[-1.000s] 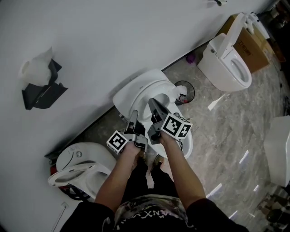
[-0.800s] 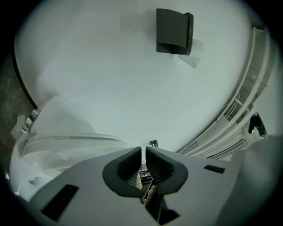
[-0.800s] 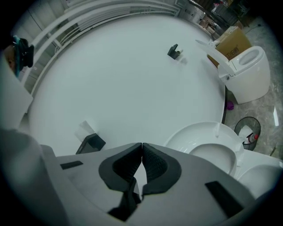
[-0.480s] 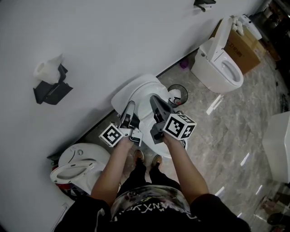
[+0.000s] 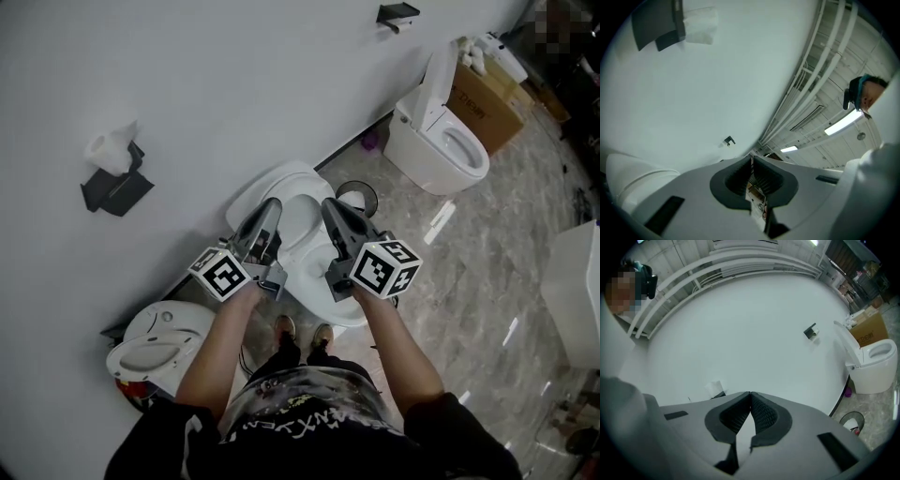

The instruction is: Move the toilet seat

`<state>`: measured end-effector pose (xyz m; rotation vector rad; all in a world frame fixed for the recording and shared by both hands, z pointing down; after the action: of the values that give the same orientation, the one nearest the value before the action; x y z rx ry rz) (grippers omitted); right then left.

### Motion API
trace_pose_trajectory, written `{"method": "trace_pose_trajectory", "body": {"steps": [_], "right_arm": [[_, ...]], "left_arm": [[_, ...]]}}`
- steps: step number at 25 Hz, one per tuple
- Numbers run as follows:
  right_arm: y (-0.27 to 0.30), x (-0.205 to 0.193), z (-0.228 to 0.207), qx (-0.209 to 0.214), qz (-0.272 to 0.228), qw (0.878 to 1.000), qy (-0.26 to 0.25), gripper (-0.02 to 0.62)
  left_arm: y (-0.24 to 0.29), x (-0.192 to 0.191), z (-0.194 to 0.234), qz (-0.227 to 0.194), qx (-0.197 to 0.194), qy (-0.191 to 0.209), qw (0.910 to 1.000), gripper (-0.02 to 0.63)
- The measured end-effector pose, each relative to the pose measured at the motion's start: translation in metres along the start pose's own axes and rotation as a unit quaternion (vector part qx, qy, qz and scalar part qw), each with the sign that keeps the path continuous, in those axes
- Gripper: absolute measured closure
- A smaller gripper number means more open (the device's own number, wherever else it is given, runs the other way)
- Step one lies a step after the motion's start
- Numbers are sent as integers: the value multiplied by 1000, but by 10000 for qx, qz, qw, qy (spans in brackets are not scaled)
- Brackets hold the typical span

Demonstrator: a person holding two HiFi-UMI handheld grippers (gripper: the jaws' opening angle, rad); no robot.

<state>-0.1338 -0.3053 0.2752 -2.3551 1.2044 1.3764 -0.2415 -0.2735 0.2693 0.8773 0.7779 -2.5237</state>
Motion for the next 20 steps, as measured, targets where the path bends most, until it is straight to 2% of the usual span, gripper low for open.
{"method": "trace_pose_trajectory", "body": {"steps": [4, 7, 14, 17, 20], "right_arm": [[-31, 23, 14, 4, -282, 9968, -751, 592], [-55, 36, 29, 8, -458, 9879, -1485, 592], [-103, 53, 58, 12, -927, 9527, -2896, 592], [-114, 51, 65, 38, -1041, 9428, -3167, 592], [-121, 47, 64, -20, -1030, 9411, -3221, 592]], "left_arm": [[15, 6, -41, 470, -355, 616, 9964, 571], [23, 9, -73, 886, -632, 1293, 9856, 572], [32, 2, -125, 1706, -1035, 2643, 9436, 572], [34, -6, -135, 2010, -1098, 3036, 9248, 572], [36, -17, -144, 2284, -1218, 3295, 9080, 572]]}}
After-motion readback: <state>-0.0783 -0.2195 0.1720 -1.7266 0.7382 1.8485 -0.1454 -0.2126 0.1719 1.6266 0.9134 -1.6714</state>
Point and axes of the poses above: the fingertips, and each gripper's own axes: y forward along the fingers, z to its left, x out of its top, the point moved 1 cm from there along -y, backward along the fingers, and after that the axes turned 15 degrees about -x, right-handed, at the moved point
